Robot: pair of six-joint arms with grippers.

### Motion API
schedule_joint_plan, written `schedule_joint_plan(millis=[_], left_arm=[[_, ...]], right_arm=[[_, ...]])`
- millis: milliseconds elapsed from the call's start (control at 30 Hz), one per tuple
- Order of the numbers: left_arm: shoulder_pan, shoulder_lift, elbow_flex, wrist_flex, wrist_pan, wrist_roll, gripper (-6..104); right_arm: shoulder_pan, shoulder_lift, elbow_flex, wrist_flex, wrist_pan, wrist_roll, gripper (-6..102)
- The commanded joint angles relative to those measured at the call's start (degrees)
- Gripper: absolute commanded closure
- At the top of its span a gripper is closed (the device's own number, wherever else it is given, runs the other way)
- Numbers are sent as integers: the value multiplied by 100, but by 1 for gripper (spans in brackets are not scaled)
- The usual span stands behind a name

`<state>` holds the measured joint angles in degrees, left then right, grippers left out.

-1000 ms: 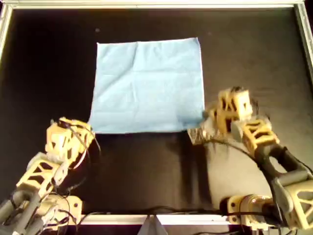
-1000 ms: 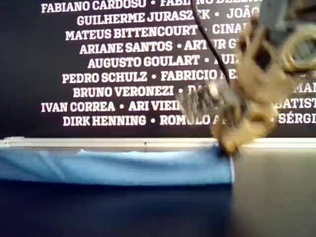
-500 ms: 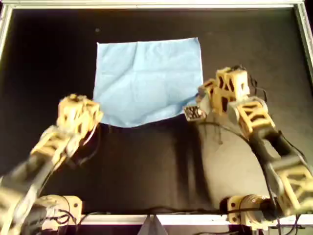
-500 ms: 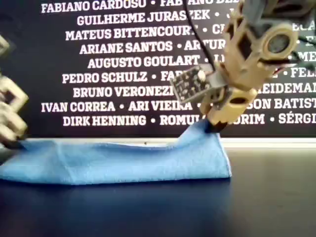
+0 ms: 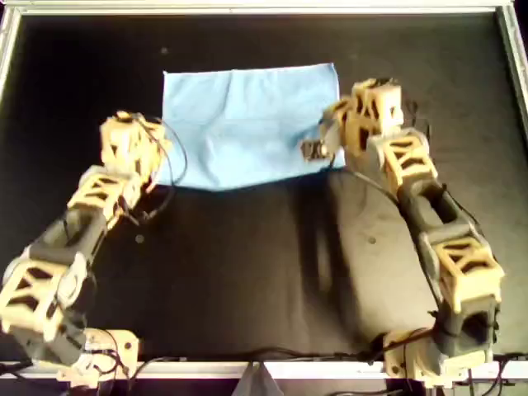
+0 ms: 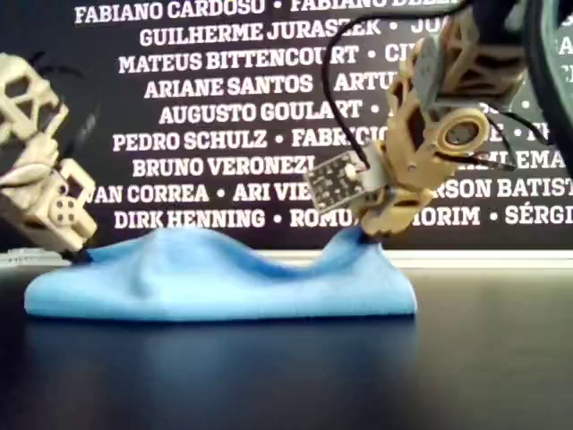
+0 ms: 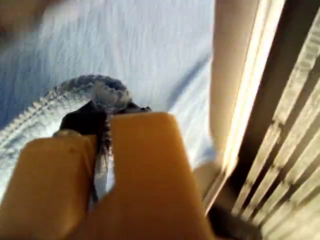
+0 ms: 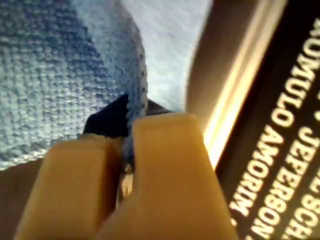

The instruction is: Fold a cloth

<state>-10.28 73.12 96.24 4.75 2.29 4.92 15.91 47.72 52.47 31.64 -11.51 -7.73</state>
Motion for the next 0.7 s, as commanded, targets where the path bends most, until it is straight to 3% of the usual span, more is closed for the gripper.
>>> schedule_joint_plan(millis=[0, 667], left_arm=[[123, -176, -896, -141, 44, 35, 98], [88, -2145, -3797, -141, 132, 26, 98]], right_arm=[[-149, -308, -1274, -97, -26, -18, 97], [-220, -2496, -4597, -97, -35, -26, 97]])
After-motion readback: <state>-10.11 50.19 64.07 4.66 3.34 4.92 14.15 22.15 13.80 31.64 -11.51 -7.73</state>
